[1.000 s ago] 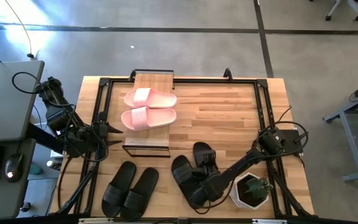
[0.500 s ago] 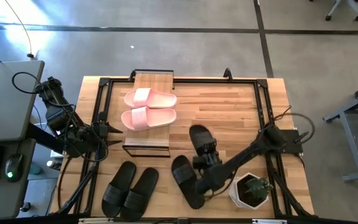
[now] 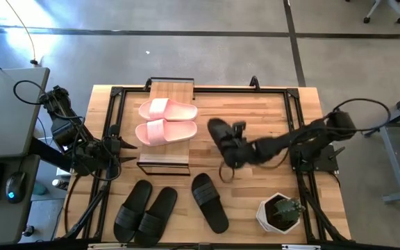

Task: Pick and place slides into the shelf
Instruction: Put the black slide under the shelf

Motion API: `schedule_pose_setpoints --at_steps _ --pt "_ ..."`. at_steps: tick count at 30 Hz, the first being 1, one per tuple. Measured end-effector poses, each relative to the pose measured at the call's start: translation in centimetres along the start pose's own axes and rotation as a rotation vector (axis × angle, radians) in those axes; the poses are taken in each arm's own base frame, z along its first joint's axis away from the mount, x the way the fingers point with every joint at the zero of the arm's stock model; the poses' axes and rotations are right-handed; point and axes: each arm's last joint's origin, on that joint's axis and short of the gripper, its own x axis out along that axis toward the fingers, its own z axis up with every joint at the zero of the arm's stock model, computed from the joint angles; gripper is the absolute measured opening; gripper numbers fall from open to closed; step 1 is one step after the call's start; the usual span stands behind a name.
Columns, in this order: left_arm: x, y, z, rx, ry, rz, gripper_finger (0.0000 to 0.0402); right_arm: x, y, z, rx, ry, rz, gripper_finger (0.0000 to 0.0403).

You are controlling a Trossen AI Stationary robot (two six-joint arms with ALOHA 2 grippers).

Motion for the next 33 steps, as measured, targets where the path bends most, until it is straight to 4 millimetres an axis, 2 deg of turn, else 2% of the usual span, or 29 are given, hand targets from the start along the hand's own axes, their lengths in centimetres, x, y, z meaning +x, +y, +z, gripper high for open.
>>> schedule_pose_setpoints --at_steps 6,10,13,18,26,33 --pt "0.0 0.0 0.0 -0.026 0.0 0.0 0.0156 4.4 -2.7 -0.7 -0.004 -0.06 -0.059 0.0" --pt "0.0 0.0 0.0 -0.026 0.001 0.0 0.0156 7.0 -3.0 -1.0 -0.029 -0.086 0.041 0.0" --pt "0.0 0.0 0.0 -0.026 0.0 0.0 0.0156 8.7 -3.1 -0.9 -0.065 -0.086 0.019 0.0" --pt "0.0 0.0 0.0 -0.026 -0.001 0.001 0.0156 11.1 -3.3 -0.6 -0.053 -0.151 0.031 0.0" --pt "0.0 0.0 0.0 -0.026 -0.001 0.001 0.0156 14.6 -3.6 -0.5 -0.051 -0.157 0.046 0.0" --pt "0.0 0.0 0.0 -0.026 -0.001 0.002 0.0156 16.3 -4.2 0.2 -0.017 -0.173 0.067 0.0012"
